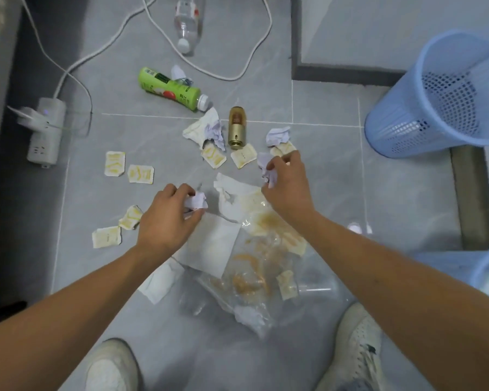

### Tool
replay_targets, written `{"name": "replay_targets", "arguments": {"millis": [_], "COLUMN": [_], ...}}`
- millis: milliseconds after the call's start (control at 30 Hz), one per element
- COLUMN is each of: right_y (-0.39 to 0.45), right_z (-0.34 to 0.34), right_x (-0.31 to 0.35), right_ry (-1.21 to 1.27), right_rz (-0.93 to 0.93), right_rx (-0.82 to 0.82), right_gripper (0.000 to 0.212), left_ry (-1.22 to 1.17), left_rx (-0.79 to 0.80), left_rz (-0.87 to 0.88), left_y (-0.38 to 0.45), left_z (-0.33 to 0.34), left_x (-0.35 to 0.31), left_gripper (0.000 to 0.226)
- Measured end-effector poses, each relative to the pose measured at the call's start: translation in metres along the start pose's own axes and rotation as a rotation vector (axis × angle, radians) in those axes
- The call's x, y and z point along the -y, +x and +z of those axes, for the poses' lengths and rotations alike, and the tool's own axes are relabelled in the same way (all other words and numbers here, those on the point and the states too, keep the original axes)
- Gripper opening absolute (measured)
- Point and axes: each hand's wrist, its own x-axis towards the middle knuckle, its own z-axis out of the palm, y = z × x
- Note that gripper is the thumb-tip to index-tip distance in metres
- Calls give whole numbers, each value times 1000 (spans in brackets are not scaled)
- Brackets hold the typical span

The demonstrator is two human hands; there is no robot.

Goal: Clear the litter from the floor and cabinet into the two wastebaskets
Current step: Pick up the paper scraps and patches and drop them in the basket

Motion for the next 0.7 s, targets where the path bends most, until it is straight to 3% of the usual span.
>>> {"name": "replay_targets", "arguments": {"millis": [233,367,533,700], "right_y": [-130,-199,-273,-307], "right_z": [-149,-244,-308,-331], "right_x": [1,-38,-122,-204], "right_ry": [154,153,76,87], "right_rz": [244,385,526,590], "right_rx": [-164,-320,-402,-425], "right_gripper": [28,31,38,37], "left_ry": [-46,-114,-137,-104], "left_rx": [128,225,224,226], "left_rz": [169,346,484,559], "left_y": [-70,-112,-158,-178], "left_z": [-58,-52,1,74], "left_x": [-155,-268,-383,-455], "left_gripper": [34,36,35,35]}}
